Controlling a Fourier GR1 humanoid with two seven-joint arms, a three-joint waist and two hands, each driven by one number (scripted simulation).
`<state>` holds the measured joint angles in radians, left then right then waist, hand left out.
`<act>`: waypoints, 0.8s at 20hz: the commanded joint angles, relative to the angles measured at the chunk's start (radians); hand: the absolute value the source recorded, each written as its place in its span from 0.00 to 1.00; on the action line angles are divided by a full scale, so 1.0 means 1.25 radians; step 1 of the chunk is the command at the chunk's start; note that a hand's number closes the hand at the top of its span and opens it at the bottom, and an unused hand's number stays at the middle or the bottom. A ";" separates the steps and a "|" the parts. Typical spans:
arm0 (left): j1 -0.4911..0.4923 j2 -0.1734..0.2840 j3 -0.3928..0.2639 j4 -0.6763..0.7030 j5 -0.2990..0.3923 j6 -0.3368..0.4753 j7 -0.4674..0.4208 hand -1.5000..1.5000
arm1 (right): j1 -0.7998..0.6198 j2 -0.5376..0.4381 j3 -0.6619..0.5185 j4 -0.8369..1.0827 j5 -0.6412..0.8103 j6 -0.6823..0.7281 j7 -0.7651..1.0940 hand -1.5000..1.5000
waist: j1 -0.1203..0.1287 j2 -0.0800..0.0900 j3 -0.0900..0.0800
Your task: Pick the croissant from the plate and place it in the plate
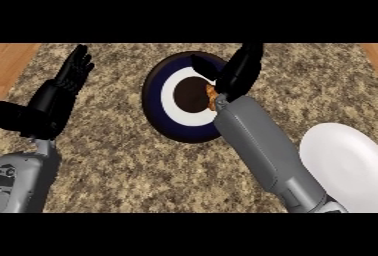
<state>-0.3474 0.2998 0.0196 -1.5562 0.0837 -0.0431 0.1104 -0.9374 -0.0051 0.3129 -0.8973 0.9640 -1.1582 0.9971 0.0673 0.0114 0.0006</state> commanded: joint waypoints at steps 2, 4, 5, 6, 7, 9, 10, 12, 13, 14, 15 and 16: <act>0.018 0.024 0.041 0.006 0.012 -0.003 0.008 0.50 | 0.085 0.004 0.056 -0.047 -0.005 -0.199 0.049 0.00 | -0.032 -0.009 0.000; 0.076 0.010 0.015 -0.027 -0.009 -0.001 -0.020 0.50 | 0.151 0.004 0.060 -0.132 0.021 -0.204 0.037 0.00 | -0.049 -0.016 0.000; 0.027 0.023 0.038 -0.009 -0.006 0.010 0.007 0.50 | 0.179 0.004 0.085 -0.166 0.025 -0.210 0.053 0.00 | -0.056 -0.016 0.000; 0.037 0.014 0.043 0.003 0.000 0.008 -0.012 0.50 | 0.218 0.004 0.098 -0.177 0.032 -0.232 0.037 0.00 | -0.055 -0.013 -0.001; 0.068 0.017 0.042 -0.017 -0.005 0.008 -0.010 0.50 | 0.243 0.004 0.069 -0.239 0.053 -0.182 0.030 0.00 | -0.064 -0.017 -0.001; 0.097 0.019 0.037 -0.052 0.001 -0.004 0.000 0.50 | 0.342 0.004 0.110 -0.309 0.062 -0.202 -0.004 0.00 | -0.062 -0.016 0.000; 0.070 0.003 0.042 0.007 -0.012 0.011 -0.038 0.50 | 0.384 0.004 0.099 -0.371 0.091 -0.165 -0.012 0.00 | -0.077 -0.016 -0.001; 0.106 0.002 0.029 -0.088 -0.017 0.023 0.013 0.50 | 0.493 0.004 0.150 -0.431 0.129 -0.174 -0.026 0.00 | -0.067 -0.017 0.000; 0.085 0.008 0.045 -0.038 -0.006 0.003 -0.010 0.50 | 0.530 -0.001 0.158 -0.491 0.124 -0.144 -0.043 0.00 | -0.069 -0.014 -0.001; 0.105 -0.003 0.022 -0.074 -0.026 0.012 -0.005 0.50 | 0.584 -0.022 0.183 -0.492 0.117 -0.167 -0.055 0.00 | -0.064 -0.013 0.000; 0.111 0.003 0.047 -0.060 -0.004 -0.002 -0.020 0.50 | 0.610 -0.033 0.172 -0.560 0.122 -0.141 -0.057 0.00 | -0.065 -0.013 -0.001; 0.055 -0.013 0.033 -0.015 -0.023 0.015 -0.006 0.50 | 0.629 0.003 0.150 -0.607 0.163 -0.089 -0.062 0.00 | -0.069 -0.012 -0.001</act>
<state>-0.2458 0.3013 0.0635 -1.6102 0.0680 -0.0322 0.1024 -0.3085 -0.0145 0.4932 -1.4710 1.1079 -1.3248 0.9476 -0.0129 -0.0060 0.0000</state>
